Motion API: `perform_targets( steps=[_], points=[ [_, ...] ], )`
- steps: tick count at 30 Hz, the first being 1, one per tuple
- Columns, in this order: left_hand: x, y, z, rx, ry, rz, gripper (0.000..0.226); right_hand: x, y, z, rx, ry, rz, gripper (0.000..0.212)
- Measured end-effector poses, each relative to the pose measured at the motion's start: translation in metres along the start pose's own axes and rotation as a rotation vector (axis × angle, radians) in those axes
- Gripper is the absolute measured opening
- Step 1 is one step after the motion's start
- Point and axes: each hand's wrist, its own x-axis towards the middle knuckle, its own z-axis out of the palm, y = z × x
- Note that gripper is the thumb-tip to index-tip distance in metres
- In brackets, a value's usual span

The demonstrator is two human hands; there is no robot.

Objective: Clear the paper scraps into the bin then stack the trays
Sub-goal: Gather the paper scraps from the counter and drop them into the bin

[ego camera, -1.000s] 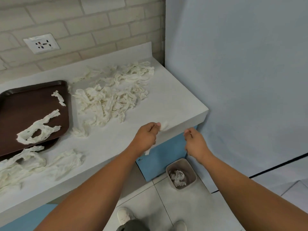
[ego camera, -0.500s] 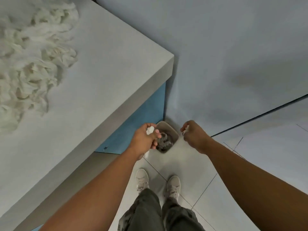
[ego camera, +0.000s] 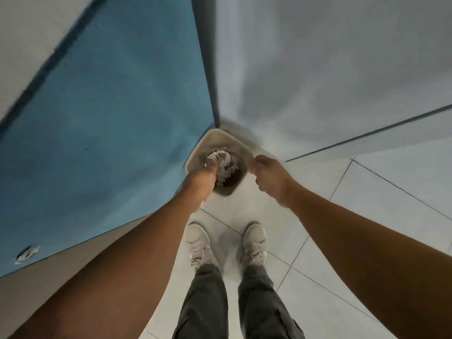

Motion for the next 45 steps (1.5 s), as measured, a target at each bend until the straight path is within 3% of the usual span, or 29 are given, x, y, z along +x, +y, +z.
perform_targets(
  steps=[1,4,9,13,19,25,29,36,45],
  points=[
    [0.012,-0.002,0.008,0.008,0.015,-0.006,0.081,0.010,0.008,0.001,0.013,0.017,0.007,0.034],
    [0.038,0.003,0.030,-0.003,0.020,0.033,0.046,0.038,0.033,0.003,-0.062,0.077,0.001,0.046],
    [0.088,0.008,0.058,0.042,0.042,0.139,0.058,0.074,0.063,-0.002,-0.169,0.177,-0.018,0.055],
    [0.117,0.017,0.076,0.024,-0.098,0.106,0.029,0.096,0.081,-0.006,-0.170,0.191,0.030,0.054],
    [0.149,0.014,0.087,0.012,-0.226,0.095,0.053,0.100,0.092,-0.007,0.162,0.106,0.177,0.028],
    [0.126,0.016,0.049,0.027,-0.091,0.176,0.021,0.099,0.076,0.012,-0.063,0.096,0.122,0.037],
    [0.119,0.003,0.025,0.053,-0.121,0.207,0.040,0.112,0.059,0.033,-0.018,0.056,0.077,0.030],
    [0.122,-0.021,0.001,-0.008,-0.045,0.288,0.027,0.140,0.040,0.067,-0.366,-0.017,-0.050,0.044],
    [0.040,-0.011,-0.014,0.227,0.032,0.424,0.036,0.060,0.023,0.051,-0.417,0.097,-0.038,0.059]
  ],
)
